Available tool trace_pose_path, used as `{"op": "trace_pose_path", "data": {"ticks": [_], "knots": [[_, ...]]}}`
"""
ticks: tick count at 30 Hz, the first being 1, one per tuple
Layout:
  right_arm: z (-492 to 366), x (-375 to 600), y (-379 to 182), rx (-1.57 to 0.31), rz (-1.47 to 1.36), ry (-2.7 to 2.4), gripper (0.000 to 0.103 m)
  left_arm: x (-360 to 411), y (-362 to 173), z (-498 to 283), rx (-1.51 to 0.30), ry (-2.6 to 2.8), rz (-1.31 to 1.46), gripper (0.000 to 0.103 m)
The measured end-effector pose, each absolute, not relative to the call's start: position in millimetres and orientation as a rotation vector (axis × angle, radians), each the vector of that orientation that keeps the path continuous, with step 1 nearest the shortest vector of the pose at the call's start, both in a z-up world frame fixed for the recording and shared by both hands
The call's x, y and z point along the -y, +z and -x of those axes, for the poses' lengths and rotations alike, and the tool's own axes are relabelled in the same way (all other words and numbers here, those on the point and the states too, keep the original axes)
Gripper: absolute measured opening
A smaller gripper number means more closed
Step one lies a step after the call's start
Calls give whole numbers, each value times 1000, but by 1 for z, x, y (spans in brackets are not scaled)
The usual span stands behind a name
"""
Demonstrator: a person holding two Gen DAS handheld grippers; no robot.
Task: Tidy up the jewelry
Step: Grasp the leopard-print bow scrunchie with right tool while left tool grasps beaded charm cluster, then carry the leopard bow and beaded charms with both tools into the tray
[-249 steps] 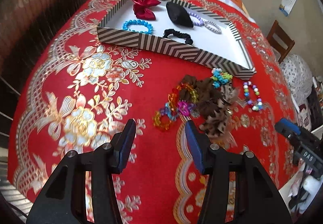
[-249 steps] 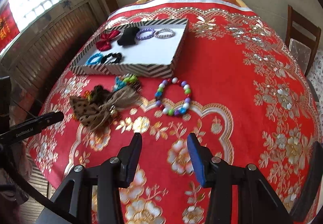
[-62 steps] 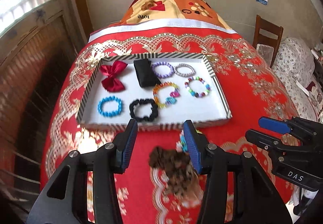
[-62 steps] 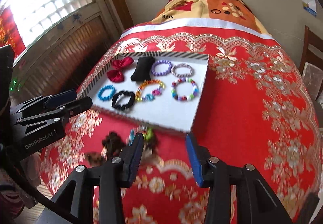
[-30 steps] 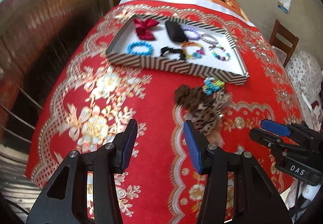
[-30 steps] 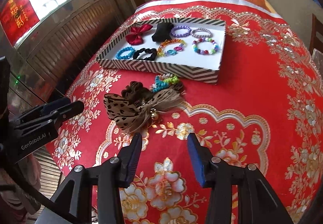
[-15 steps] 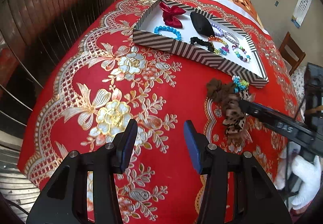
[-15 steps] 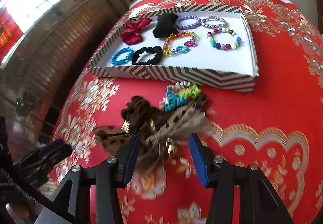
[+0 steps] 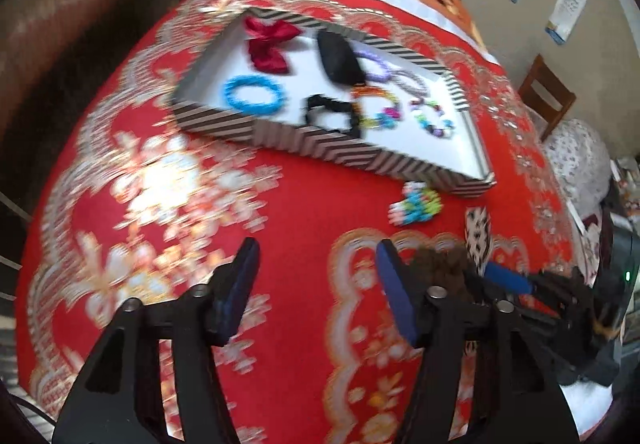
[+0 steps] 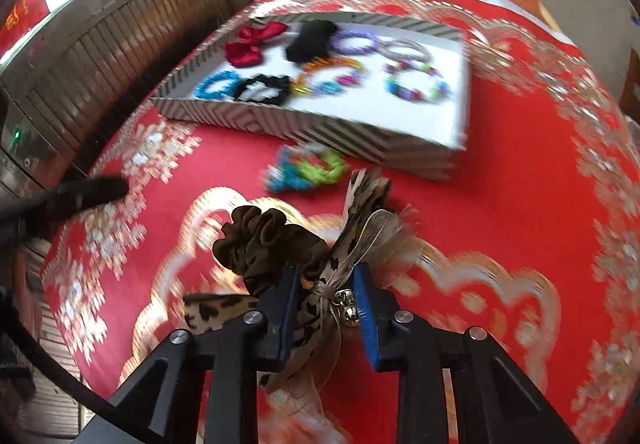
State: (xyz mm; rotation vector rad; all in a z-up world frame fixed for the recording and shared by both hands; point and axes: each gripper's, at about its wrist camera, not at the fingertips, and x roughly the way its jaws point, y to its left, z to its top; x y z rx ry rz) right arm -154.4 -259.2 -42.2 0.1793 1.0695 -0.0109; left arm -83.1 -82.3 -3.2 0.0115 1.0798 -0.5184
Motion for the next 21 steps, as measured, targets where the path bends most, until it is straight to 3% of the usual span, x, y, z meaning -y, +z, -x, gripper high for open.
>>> {"op": "trace_pose_path", "data": {"ticks": [6, 10, 14, 15, 17, 18, 21], "knots": [[179, 295, -44, -1078, -250, -58, 26, 143, -14, 74, -1104, -604, -81, 62], [183, 301, -46, -1073, -279, -70, 39, 173, -29, 64, -1129, -608, -110, 62], [189, 300, -45, -1038, -287, -65, 37, 183, -43, 53, -1165, -587, -80, 62], [189, 299, -45, -1031, -282, -61, 34, 183, -43, 54, -1139, -587, -77, 57], [189, 297, -46, -1030, -271, -54, 29, 183, -43, 54, -1119, -598, -86, 37], [189, 296, -47, -1027, -267, -51, 29, 182, -43, 53, -1119, -621, -70, 21], [190, 297, -43, -1003, -270, -38, 18, 181, -39, 54, -1118, -617, -81, 12]]}}
